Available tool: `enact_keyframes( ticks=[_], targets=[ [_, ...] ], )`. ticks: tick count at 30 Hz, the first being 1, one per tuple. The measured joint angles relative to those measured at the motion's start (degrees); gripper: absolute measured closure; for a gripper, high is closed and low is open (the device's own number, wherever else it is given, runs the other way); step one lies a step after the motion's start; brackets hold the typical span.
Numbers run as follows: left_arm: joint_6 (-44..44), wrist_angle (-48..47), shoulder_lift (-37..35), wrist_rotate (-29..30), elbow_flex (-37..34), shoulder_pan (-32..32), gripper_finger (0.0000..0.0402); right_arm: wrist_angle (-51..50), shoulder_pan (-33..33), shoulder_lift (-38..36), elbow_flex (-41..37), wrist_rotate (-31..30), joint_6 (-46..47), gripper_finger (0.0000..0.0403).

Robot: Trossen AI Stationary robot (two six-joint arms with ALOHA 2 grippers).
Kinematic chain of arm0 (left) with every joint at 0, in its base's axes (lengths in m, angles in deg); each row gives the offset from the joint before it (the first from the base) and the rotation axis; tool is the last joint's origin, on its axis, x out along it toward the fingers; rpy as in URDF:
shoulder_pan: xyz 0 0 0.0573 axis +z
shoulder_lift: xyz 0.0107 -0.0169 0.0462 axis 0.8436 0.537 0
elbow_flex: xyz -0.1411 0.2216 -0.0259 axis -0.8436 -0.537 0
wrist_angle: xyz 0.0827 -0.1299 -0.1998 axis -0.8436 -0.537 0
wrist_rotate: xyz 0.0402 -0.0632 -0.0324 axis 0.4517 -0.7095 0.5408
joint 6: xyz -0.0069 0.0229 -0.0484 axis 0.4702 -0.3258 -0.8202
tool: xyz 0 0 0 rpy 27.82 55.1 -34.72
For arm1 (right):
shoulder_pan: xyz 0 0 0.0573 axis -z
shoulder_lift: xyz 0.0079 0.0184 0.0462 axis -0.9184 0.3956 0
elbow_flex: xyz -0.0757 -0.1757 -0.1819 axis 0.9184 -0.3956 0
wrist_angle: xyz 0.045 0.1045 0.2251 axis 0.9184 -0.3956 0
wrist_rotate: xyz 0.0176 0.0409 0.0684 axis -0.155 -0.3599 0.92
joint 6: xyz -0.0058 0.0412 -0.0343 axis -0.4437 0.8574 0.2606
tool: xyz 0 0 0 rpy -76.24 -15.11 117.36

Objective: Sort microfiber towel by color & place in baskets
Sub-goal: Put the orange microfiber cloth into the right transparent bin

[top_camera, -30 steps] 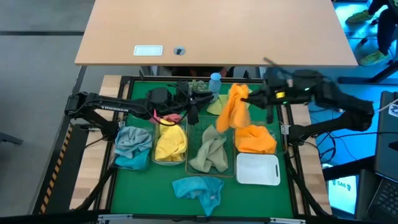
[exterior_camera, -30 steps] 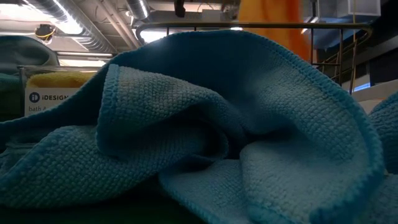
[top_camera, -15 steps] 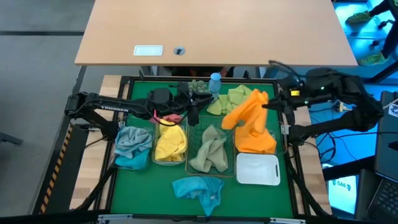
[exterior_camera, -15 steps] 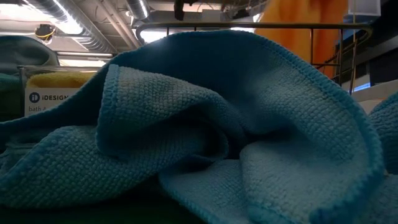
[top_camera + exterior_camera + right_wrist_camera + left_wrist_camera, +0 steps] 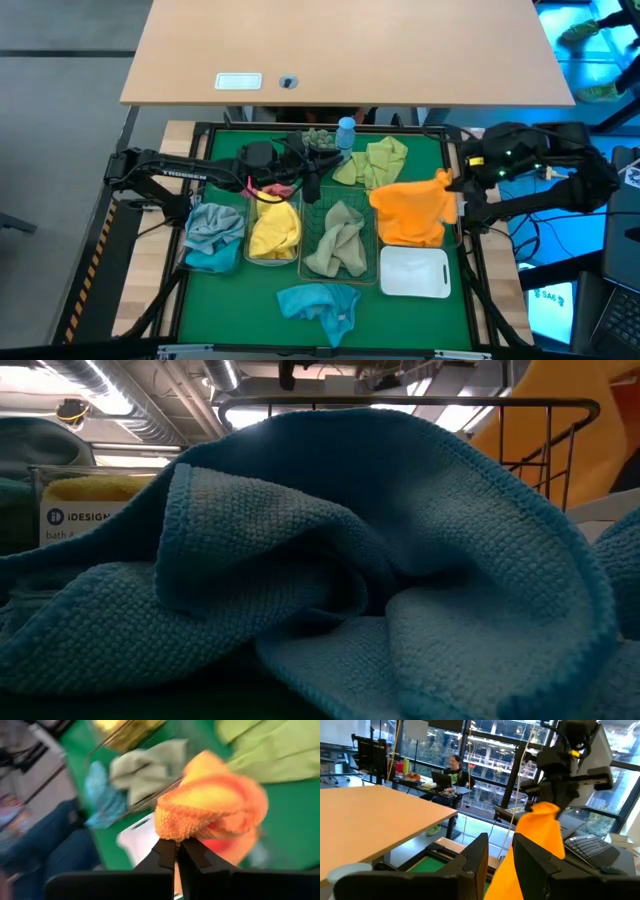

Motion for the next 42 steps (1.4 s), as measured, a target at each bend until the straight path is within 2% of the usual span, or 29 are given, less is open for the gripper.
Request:
enact_keyframes(
  ticks=[3, 9, 17, 21, 26, 32, 36, 39, 42],
  targets=[
    [0.0, 0.0, 0.0, 0.1, 0.0, 0.2, 0.0317, 0.4, 0.0, -1.0, 0.0, 5.3, 0.4, 0.0402],
    [0.0, 0.0, 0.0, 1.6, 0.0, 0.2, 0.0317, -1.0, 0.0, -4.1, -0.4, 11.6, 1.9, 0.0402],
    [0.1, 0.1, 0.0, 2.1, 0.0, 0.6, 0.0317, -1.0, 0.0, -8.8, -0.4, 12.3, 1.8, 0.0402],
    [0.1, 0.1, 0.0, 3.5, 0.0, 0.6, 0.0317, -1.0, 0.0, -10.1, -0.5, 10.1, 1.4, 0.0402],
    [0.1, 0.1, 0.0, 4.0, 0.0, 0.6, 0.0317, -1.0, 0.0, -10.5, -2.7, 3.8, 1.4, 0.0402],
    [0.1, 0.1, 0.0, 4.0, 0.0, 0.6, 0.0317, -0.1, 0.0, -9.7, -10.5, -0.6, 1.4, 0.0402],
    [0.1, 0.1, 0.0, 4.0, 0.0, 0.6, 0.0317, 7.3, 0.0, -9.2, -16.4, -5.4, 1.4, 0.0402],
    [0.1, 0.1, 0.0, 4.1, 0.0, 0.6, 0.0317, 11.3, 0.0, -8.8, -20.5, -5.2, 1.0, 0.0402],
    [0.1, 0.1, 0.0, 4.0, 0.0, 0.6, 0.0317, 12.0, 0.0, -8.1, -25.1, -1.8, -0.2, 0.0402]
  ],
)
